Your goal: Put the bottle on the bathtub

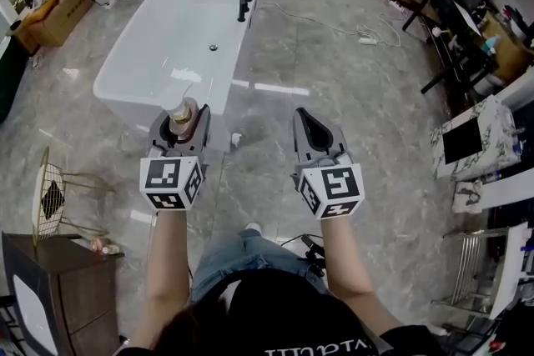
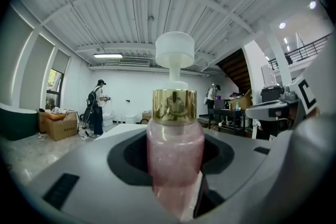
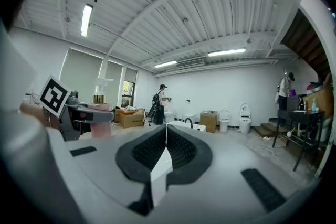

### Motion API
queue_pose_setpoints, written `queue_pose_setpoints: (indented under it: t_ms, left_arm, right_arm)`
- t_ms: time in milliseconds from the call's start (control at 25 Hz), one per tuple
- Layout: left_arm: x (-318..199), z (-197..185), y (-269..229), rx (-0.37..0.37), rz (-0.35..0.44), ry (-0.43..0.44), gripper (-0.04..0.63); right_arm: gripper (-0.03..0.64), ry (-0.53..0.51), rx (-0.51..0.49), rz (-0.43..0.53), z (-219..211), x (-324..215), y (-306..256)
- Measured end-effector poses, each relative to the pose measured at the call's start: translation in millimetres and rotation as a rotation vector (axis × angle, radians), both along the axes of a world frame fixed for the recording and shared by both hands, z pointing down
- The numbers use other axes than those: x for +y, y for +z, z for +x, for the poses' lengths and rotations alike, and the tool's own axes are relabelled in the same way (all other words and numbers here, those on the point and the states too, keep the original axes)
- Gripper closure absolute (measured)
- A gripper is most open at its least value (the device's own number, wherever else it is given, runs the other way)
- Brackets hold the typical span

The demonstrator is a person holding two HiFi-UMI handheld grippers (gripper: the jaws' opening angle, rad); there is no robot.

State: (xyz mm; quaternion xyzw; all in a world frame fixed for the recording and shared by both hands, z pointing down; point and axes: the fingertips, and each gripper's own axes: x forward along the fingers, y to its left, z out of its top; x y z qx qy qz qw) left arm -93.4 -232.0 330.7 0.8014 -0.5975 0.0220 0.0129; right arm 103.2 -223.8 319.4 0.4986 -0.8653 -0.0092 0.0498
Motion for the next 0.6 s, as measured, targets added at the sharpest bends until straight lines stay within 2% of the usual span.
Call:
queue_pose_setpoints:
  t_ms: [280, 600]
  left_arm:
    - [-39.3, -4.2, 28.1, 0.017, -0.034, -0.003, 0.388]
    - [-102.2, -25.2, 83.0, 0.087, -0.134, -0.044, 0.388]
  right_arm:
    - [0.600, -0.026, 0.013, -0.039, -6.5, -31.2, 30.2]
    - [0.600, -0.039, 0.049, -0.130, -15.2, -70.7, 81.3]
